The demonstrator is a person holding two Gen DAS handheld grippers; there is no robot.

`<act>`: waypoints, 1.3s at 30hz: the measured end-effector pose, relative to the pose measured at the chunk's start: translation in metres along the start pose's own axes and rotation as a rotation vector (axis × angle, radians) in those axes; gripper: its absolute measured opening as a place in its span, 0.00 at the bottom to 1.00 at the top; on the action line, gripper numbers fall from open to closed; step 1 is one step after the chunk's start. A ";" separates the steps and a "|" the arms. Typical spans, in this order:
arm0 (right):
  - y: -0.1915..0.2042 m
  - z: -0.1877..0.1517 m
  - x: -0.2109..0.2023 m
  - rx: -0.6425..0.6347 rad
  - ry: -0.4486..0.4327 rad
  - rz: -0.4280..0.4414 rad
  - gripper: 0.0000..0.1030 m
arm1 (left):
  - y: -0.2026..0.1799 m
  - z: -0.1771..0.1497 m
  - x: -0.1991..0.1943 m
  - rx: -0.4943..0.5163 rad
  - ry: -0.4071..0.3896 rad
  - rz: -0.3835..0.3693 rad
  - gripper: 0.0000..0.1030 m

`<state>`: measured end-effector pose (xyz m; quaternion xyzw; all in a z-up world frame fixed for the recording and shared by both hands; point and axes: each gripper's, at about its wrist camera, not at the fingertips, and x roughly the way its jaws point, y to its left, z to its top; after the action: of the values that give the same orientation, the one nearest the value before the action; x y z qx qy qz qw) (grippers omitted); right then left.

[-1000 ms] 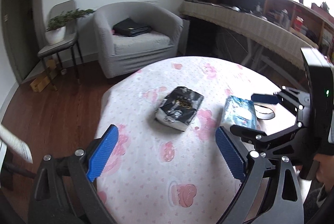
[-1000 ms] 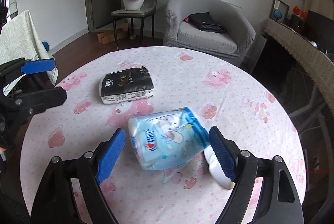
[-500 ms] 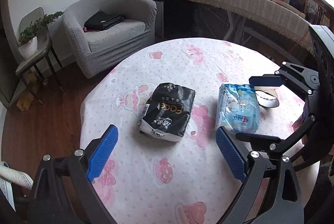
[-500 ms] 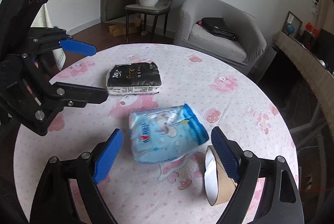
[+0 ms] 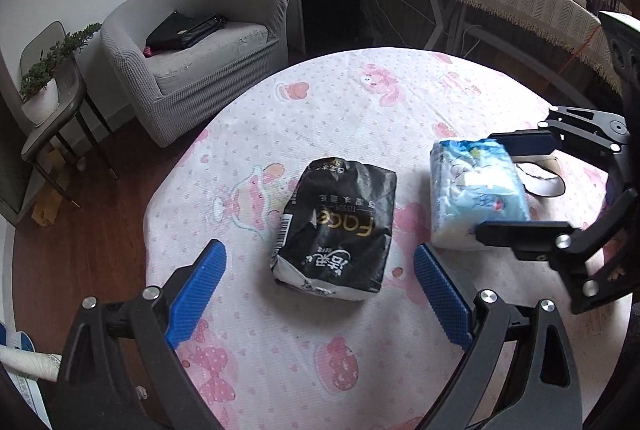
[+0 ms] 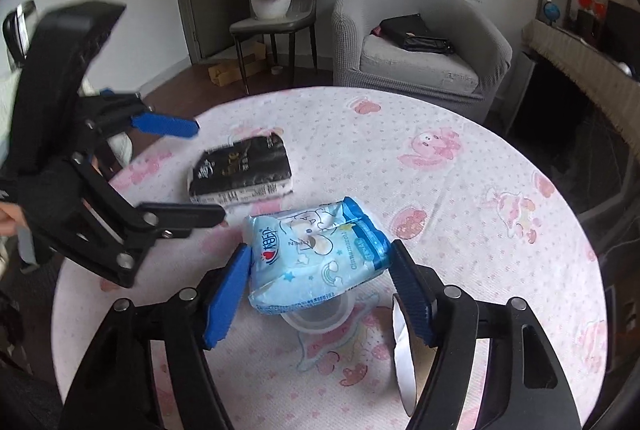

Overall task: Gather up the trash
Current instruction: 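Close the right tool on the blue wet-wipe pack while the left tool grasps the black tissue pack, then lift the tissue pack with the left tool toward the bin while the right tool carries the wipe pack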

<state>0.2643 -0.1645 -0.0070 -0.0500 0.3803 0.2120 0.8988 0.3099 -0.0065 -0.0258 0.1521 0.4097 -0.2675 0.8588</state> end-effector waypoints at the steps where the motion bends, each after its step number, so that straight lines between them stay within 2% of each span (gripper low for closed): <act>1: -0.002 0.001 -0.003 0.013 -0.010 0.006 0.68 | 0.001 0.000 0.001 -0.004 0.000 -0.005 0.93; 5: -0.003 0.002 -0.001 0.021 -0.006 0.001 0.66 | 0.004 0.001 0.009 -0.027 0.011 -0.045 0.92; 7: -0.004 0.002 -0.002 0.038 -0.010 0.002 0.66 | 0.004 0.001 0.012 -0.029 0.013 -0.051 0.82; 11: -0.018 0.003 -0.006 0.106 -0.025 0.039 0.66 | 0.001 0.003 0.014 -0.021 0.011 -0.046 0.80; 12: -0.020 0.002 -0.007 0.119 -0.026 0.050 0.66 | -0.001 0.004 0.015 -0.019 0.011 -0.045 0.78; 15: -0.028 0.003 -0.008 0.153 -0.030 0.080 0.66 | -0.003 0.007 0.014 -0.025 0.010 -0.052 0.64; 18: -0.031 0.004 -0.012 0.172 -0.036 0.107 0.66 | -0.006 0.008 0.012 -0.031 0.013 -0.054 0.59; 27: -0.032 0.005 -0.033 0.199 -0.061 0.144 0.66 | -0.017 -0.012 -0.007 -0.087 0.001 -0.040 0.57; 39: -0.017 0.005 -0.056 0.201 -0.086 0.228 0.66 | -0.034 -0.056 -0.068 -0.225 -0.029 0.070 0.57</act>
<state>0.2395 -0.1981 0.0347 0.0929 0.3640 0.2754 0.8849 0.2197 0.0157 -0.0080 0.0653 0.4193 -0.1920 0.8849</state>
